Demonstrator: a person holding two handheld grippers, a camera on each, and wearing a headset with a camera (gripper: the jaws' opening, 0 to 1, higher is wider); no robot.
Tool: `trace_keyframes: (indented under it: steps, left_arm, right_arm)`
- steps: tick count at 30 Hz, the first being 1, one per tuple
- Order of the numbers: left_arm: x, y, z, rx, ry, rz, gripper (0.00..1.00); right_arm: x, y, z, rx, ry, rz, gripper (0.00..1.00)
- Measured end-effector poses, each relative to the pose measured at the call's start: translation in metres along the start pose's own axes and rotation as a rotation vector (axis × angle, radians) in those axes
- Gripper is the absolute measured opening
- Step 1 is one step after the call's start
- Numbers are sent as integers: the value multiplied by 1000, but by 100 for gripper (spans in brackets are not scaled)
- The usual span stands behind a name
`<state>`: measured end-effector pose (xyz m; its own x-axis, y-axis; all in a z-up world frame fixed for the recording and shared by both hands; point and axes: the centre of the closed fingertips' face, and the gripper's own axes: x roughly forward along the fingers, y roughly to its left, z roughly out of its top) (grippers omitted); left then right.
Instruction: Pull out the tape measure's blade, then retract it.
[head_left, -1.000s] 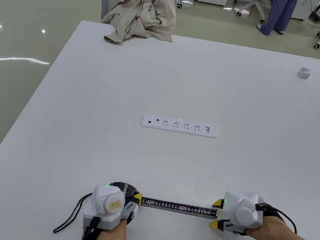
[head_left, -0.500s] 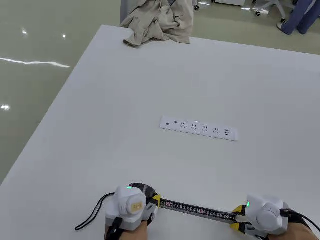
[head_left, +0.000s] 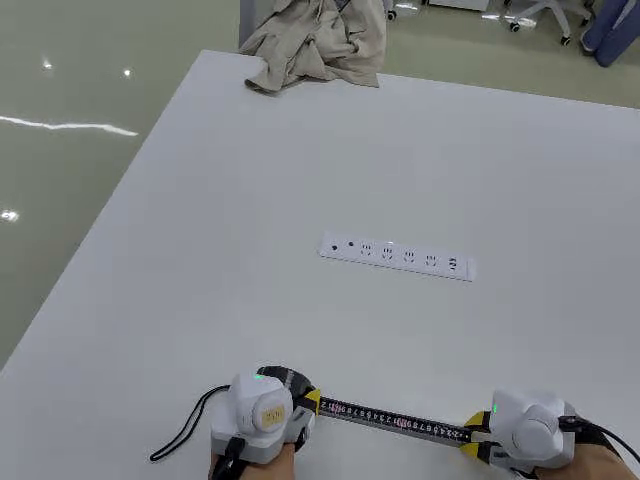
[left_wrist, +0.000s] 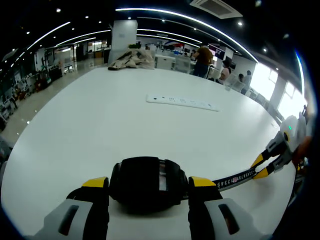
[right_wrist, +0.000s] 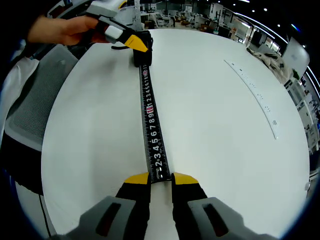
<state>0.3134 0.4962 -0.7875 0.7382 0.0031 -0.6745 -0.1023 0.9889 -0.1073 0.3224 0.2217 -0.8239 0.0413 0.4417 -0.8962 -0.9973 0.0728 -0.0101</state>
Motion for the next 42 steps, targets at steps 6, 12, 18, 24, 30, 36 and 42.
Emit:
trace_keyframes:
  steps: [6,12,18,24,30,36,42]
  left_arm:
    - [-1,-1,1,6,-8,-7,61]
    - [-1,0,1,17,-30,-14,60]
    - [-2,0,1,20,-45,-5,59]
    - [0,1,1,29,-43,-6,58]
    - [-2,0,2,28,-45,-8,58]
    - [-2,0,2,28,-44,-10,58]
    - [-1,1,1,27,-41,-10,58]
  right_arm:
    - [1,0,-1,4,-5,-6,16]
    - [0,1,0,-12,-13,-20,15]
    - [0,1,1,-44,-29,-40,14]
    - [2,-1,5,-58,-40,-61,14]
    - [3,-2,9,-24,-45,-51,14]
    - [5,1,15,1,-48,-20,13]
    - [10,3,24,6,-51,0,13]
